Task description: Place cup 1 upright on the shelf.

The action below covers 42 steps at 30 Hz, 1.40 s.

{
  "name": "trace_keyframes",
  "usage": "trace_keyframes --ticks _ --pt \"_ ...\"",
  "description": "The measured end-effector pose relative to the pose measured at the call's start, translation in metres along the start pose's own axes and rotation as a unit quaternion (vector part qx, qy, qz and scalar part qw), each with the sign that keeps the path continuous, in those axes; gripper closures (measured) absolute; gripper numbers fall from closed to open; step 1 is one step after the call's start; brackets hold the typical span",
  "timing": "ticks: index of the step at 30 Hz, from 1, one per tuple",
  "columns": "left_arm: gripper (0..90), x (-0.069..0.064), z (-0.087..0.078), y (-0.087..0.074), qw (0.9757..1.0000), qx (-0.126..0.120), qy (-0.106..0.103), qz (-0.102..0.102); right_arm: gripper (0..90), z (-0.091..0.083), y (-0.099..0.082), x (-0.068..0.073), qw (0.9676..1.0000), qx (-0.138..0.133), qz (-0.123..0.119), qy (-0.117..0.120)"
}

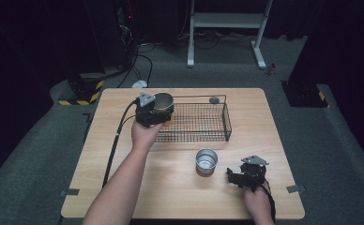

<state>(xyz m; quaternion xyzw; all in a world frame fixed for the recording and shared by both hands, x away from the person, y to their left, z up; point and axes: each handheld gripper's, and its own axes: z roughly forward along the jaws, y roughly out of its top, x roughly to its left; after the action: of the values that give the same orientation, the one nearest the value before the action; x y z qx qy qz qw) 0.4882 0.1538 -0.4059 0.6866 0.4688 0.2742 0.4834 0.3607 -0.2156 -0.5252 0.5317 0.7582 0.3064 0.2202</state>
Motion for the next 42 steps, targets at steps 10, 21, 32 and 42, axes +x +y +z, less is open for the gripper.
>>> trace_keyframes --ticks 10,21,32,42 --pt "14.2 0.001 0.015 -0.01 0.9998 0.018 0.001 -0.013 8.2 0.0 0.0 0.001 1.0 0.0 -0.003 0.002" --pt "14.1 0.004 0.029 -0.023 0.9988 0.043 0.01 -0.021 8.2 0.0 0.0 0.001 1.0 0.001 -0.004 0.004" --pt "14.1 0.002 0.038 -0.031 0.9975 0.066 0.017 -0.018 8.3 0.0 0.0 0.001 1.0 0.0 -0.004 0.004" --pt "14.2 0.001 0.044 -0.037 0.9957 0.088 0.019 -0.02 8.4 0.0 -0.001 0.001 1.0 -0.001 -0.006 0.006"
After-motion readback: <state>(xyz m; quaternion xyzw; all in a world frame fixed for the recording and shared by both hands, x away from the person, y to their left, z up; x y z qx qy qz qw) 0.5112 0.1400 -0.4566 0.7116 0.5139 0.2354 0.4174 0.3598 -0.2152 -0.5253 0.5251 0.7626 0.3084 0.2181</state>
